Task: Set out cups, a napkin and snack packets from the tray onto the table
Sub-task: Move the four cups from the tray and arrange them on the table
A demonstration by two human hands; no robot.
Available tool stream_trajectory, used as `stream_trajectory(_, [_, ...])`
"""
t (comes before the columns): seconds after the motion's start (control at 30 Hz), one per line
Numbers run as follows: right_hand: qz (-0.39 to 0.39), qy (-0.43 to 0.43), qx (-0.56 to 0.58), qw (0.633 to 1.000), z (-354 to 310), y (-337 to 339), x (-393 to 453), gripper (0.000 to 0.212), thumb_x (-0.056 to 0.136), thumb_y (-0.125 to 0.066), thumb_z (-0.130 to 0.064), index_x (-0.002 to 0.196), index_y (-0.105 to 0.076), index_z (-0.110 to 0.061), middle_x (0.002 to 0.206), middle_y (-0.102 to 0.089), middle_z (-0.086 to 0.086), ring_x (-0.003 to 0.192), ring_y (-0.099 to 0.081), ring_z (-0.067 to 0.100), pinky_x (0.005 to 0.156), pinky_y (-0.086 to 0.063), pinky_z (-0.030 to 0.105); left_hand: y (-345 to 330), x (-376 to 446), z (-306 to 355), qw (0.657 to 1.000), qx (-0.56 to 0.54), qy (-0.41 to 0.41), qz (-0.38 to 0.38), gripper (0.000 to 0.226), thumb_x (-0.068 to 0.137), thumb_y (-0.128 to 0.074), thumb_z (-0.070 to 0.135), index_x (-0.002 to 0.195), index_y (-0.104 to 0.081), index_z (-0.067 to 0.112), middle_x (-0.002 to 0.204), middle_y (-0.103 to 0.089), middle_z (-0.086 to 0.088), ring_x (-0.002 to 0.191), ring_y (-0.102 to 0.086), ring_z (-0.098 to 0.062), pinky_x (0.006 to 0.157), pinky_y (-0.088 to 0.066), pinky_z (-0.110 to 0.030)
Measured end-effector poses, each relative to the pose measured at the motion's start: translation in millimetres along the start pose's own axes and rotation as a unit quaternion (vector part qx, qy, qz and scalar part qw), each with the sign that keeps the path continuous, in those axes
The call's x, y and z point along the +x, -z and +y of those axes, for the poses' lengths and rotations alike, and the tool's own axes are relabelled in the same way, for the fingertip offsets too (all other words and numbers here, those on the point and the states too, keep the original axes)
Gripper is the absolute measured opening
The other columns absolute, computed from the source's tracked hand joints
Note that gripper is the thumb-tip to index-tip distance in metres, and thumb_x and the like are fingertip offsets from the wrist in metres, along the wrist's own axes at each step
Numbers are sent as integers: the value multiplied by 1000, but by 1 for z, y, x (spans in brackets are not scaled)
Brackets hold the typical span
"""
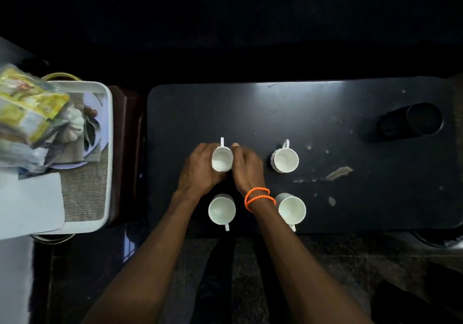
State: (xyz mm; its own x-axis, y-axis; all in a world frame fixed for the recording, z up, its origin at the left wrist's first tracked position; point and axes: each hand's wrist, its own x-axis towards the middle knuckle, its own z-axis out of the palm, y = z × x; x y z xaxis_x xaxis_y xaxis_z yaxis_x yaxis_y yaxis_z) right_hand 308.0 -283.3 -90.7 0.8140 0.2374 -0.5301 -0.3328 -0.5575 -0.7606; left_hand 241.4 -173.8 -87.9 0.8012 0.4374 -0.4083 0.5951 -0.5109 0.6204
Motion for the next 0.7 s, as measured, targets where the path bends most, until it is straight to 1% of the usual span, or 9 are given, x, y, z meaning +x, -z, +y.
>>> stream_trajectory(0.07, [2, -1, -3, 1000, 1, -1, 0, 42, 101, -43, -39, 62, -48, -24, 77, -64, 5, 71, -52, 19, 68, -38, 33, 1, 0, -1, 1000, -13, 4, -4, 44, 75, -84, 29, 115, -67, 26, 117, -68, 2, 105, -65, -21, 87, -56, -46])
stream_trajectory(0.13, [9, 6, -6, 1000, 4, 1, -5, 36, 100, -43, -38, 68, -51, -25, 82, -66, 4, 79, -56, 22, 72, -41, 36, 1, -3, -5, 999, -28, 25, -11, 61, 71, -86, 32, 126, -61, 30, 127, -62, 5, 114, -62, -17, 92, -56, -44])
stream_trajectory(0.2, [29, 16, 6, 999, 10, 5, -16, 27, 100, -44, -36, 80, -59, -26, 91, -69, 3, 91, -60, 22, 80, -46, 37, -2, -13, -12, 997, -37, 73, 3, 83, 68, -88, 32, 142, -51, 27, 140, -54, 3, 125, -56, -17, 100, -53, -41])
stream_trajectory(0.23, [41, 19, 14, 999, 15, 7, -24, 25, 100, -44, -34, 87, -63, -25, 93, -69, 1, 94, -60, 20, 82, -46, 34, -5, -21, -16, 993, -51, 104, 27, 86, 69, -88, 32, 145, -49, 24, 142, -53, 1, 126, -56, -17, 102, -52, -39])
stream_trajectory(0.3, [57, 13, 20, 998, 27, 9, -41, 25, 101, -46, -32, 93, -67, -22, 94, -68, -2, 91, -57, 9, 79, -41, 24, -15, -42, -25, 978, -89, 166, 89, 72, 74, -87, 33, 138, -57, 18, 133, -59, -3, 116, -63, -18, 95, -52, -33])
stream_trajectory(0.37, [64, -9, 7, 998, 39, 6, -57, 24, 103, -49, -28, 96, -70, -19, 94, -67, 0, 86, -51, 2, 78, -35, 21, -26, -63, -31, 961, -126, 221, 112, 48, 80, -84, 37, 122, -68, 18, 119, -68, -2, 101, -68, -16, 85, -51, -28])
stream_trajectory(0.5, [46, -69, -7, 997, 57, -3, -81, 26, 105, -51, -25, 98, -74, -15, 97, -65, 7, 84, -51, 4, 79, -33, 17, -43, -91, -33, 932, -227, 278, 56, 11, 90, -77, 38, 93, -78, 28, 91, -79, 8, 84, -74, -6, 81, -59, -31])
stream_trajectory(0.57, [40, -88, 1, 995, 61, -8, -90, 29, 105, -51, -27, 96, -75, -14, 95, -63, 5, 81, -56, 1, 74, -35, 10, -46, -98, -30, 919, -265, 286, 59, 8, 91, -75, 35, 85, -78, 31, 81, -79, 14, 78, -74, 0, 73, -56, -23])
stream_trajectory(0.7, [61, -96, 11, 994, 64, -16, -103, 28, 105, -51, -25, 97, -76, -13, 96, -60, 3, 88, -57, -14, 76, -38, 2, -46, -101, -26, 912, -277, 294, 73, 12, 91, -76, 32, 79, -77, 34, 77, -78, 20, 72, -71, 7, 62, -48, -5])
